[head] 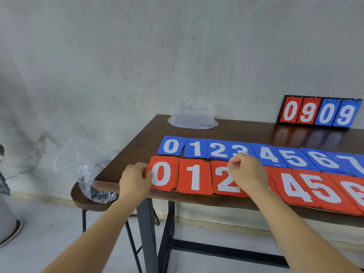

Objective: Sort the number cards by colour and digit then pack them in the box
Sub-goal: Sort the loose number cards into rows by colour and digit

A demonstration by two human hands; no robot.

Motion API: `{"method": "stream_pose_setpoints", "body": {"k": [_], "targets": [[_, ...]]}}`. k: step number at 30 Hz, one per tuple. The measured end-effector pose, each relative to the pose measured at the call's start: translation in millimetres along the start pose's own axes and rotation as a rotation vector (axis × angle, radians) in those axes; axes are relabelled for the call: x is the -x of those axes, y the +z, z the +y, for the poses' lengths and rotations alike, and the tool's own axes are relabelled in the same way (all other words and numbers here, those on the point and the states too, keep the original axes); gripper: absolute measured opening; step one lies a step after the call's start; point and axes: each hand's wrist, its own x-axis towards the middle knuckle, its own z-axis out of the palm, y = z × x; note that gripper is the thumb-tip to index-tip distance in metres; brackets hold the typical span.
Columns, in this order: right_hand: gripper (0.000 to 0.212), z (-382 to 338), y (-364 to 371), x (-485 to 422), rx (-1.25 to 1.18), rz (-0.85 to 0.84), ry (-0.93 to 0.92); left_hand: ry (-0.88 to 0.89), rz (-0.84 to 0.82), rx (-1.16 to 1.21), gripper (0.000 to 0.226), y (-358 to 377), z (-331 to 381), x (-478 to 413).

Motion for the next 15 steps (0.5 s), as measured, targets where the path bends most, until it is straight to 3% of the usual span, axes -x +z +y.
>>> {"method": "stream_pose_setpoints", "body": {"k": [6, 15], "targets": [[0.016, -10.6, -0.2, -3.9, 0.021, -0.078, -0.011, 0.001, 0.035, -0.123, 0.046, -10.0, -4.1, -2.8], [0.058, -61.4, 22.3, -20.1, 0.049, -0.338, -0.274, -0.072, 0.038, -0.060, 0.049, -27.0, -4.0, 3.1]]}}
